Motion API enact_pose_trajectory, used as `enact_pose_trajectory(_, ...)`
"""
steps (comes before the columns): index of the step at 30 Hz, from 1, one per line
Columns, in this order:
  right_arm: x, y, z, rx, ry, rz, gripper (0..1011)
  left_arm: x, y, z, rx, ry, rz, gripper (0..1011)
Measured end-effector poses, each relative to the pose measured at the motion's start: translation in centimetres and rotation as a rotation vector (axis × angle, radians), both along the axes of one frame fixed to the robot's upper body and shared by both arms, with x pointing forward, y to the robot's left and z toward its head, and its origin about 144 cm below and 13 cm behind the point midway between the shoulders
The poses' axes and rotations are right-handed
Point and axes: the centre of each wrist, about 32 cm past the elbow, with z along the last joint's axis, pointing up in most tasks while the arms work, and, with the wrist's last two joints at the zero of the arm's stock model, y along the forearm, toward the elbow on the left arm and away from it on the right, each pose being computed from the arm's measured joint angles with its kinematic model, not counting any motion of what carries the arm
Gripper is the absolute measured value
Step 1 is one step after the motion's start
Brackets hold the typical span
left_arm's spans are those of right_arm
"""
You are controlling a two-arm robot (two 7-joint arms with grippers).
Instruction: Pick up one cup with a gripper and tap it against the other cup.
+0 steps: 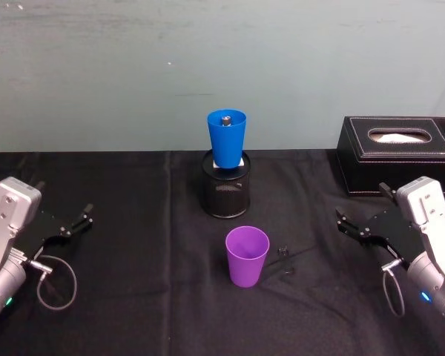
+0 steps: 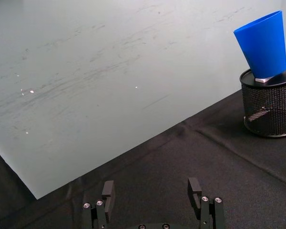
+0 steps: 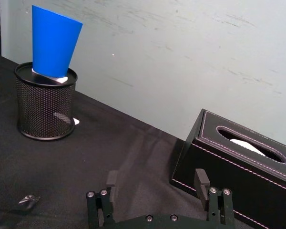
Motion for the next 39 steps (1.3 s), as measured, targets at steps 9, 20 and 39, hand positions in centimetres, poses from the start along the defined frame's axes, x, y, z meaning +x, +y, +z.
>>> enact_pose_trajectory(9,0.0,0.0,0.0,0.000,0.000,0.000,1003,0.0,0.0,0.0,0.000,0.000,0.000,1000)
enact_pose_trajectory(20,0.0,0.0,0.0,0.000,0.000,0.000,1003,0.0,0.0,0.0,0.000,0.000,0.000,1000)
enact_pose_trajectory(39,-5.0,-1.9,0.0,0.168,0.057,0.326,1003,0.0,0.0,0.0,0.000,0.000,0.000,1000)
